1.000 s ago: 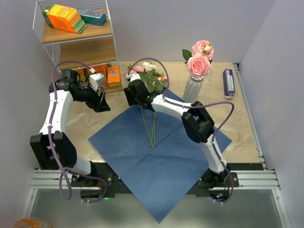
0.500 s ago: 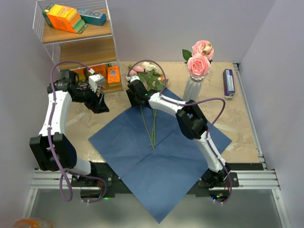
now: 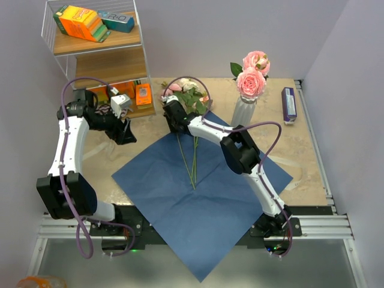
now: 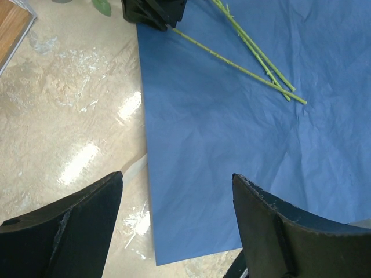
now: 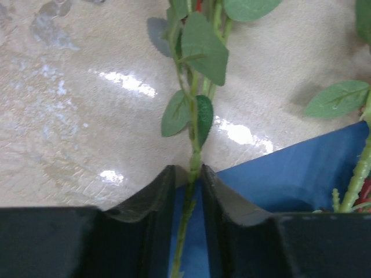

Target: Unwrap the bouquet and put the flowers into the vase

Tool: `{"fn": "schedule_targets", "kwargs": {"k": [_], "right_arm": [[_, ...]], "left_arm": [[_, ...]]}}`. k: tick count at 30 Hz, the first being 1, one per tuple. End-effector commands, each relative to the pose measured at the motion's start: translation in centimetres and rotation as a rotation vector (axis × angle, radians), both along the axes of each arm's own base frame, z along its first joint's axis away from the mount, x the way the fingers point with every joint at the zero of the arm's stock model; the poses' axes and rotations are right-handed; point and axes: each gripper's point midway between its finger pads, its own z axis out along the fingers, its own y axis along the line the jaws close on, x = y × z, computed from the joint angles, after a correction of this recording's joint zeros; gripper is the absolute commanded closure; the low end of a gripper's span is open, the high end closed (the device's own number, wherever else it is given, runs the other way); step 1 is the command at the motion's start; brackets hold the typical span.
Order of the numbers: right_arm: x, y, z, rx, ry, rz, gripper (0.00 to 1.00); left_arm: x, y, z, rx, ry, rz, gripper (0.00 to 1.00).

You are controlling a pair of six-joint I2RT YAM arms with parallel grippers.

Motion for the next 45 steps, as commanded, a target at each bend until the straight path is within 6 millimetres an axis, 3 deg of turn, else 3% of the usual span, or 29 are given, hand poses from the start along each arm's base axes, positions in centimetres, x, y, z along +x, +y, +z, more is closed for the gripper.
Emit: {"fn": "schedule_targets", "kwargs": {"k": [1, 5, 10, 13, 14, 16, 17, 18, 19, 20, 21, 23, 24, 26, 27, 30, 33, 34, 36, 37, 39, 40, 45], "right_arm": [[0.9, -0.7, 0.5, 0.004, -0.006, -0.019, 0.76], [1.1, -0.4, 1.8, 0.028, -0.029, -0.018, 1.0], [1.3, 0.4, 5.2, 0.064, -0.092, -0.008, 1.0], [1.0, 1.0, 9.6, 0.08, -0.176, -0.015, 1.0], [0.8, 0.9, 12.4, 0.11, -0.214, -0.017, 1.0], [0.2, 1.1, 15.5, 0.152, -0.269, -0.027, 1.0], [-0.2, 0.6, 16.1, 0.15, -0.281, -0.041, 1.0], [-0.8, 0.2, 19.6, 0.195, -0.325, -0.053, 1.0], [-1.3, 0.2, 21.1, 0.218, -0.352, -0.056, 1.0], [-1.7, -0.5, 21.3, 0.214, -0.36, -0.076, 1.0], [-2.4, -1.2, 24.2, 0.252, -0.396, -0.086, 1.0], [-3.1, -2.2, 25.6, 0.263, -0.423, -0.103, 1.0], [-3.9, -2.8, 27.8, 0.292, -0.453, -0.101, 1.0], [-4.9, -3.4, 29.3, 0.294, -0.498, -0.088, 1.0], [-6.2, -3.6, 31.5, 0.32, -0.532, -0.065, 1.0], [-8.9, -3.0, 34.9, 0.337, -0.615, 0.035, 1.0], [-12.3, -3.3, 40.5, 0.413, -0.717, 0.127, 1.0], [-13.6, -4.1, 43.7, 0.447, -0.782, 0.148, 1.0], [-15.9, -3.8, 46.6, 0.454, -0.841, 0.216, 1.0], [-16.9, -4.2, 49.3, 0.475, -0.881, 0.226, 1.0], [-18.3, -4.2, 52.1, 0.484, -0.93, 0.26, 1.0], [-19.1, -5.1, 54.5, 0.506, -0.954, 0.255, 1.0], [-21.2, -8.0, 60.5, 0.59, -1.045, 0.243, 1.0]], "left_arm": [[-0.4, -0.2, 1.5, -0.016, -0.058, -0.021, 0.19], [-0.6, -0.2, 1.4, -0.014, -0.054, -0.026, 0.2], [-0.7, -0.3, 1.6, -0.016, -0.06, -0.025, 0.2], [-0.8, -0.2, 1.9, -0.012, -0.07, -0.023, 0.2], [-0.8, -0.2, 2.0, -0.012, -0.073, -0.021, 0.2], [-0.7, -0.2, 2.1, -0.009, -0.078, -0.018, 0.2], [-0.7, -0.2, 2.0, -0.011, -0.072, -0.015, 0.2], [-0.7, -0.1, 2.1, -0.01, -0.075, -0.014, 0.2], [-0.7, -0.2, 2.1, -0.011, -0.075, -0.016, 0.2], [-0.8, -0.2, 2.1, -0.014, -0.071, -0.015, 0.2], [-0.8, -0.2, 2.1, -0.015, -0.071, -0.013, 0.2], [-0.8, -0.2, 2.3, -0.013, -0.08, -0.016, 0.2], [-0.8, -0.2, 2.4, -0.015, -0.084, -0.017, 0.2], [-0.8, -0.2, 2.5, -0.016, -0.083, -0.014, 0.2], [-0.8, -0.2, 2.6, -0.015, -0.085, -0.015, 0.2], [-0.9, -0.2, 2.7, -0.016, -0.082, -0.016, 0.2], [-0.9, -0.2, 2.8, -0.016, -0.085, -0.017, 0.2], [-0.9, -0.3, 2.8, -0.015, -0.087, -0.02, 0.2], [-0.9, -0.3, 2.9, -0.017, -0.086, -0.02, 0.2], [-0.8, -0.3, 2.9, -0.018, -0.086, -0.019, 0.2], [-0.7, -0.3, 2.8, -0.025, -0.081, -0.019, 0.2], [-0.7, -0.3, 2.9, -0.026, -0.081, -0.02, 0.2], [-0.6, -0.4, 2.8, -0.033, -0.074, -0.02, 0.2]]}}
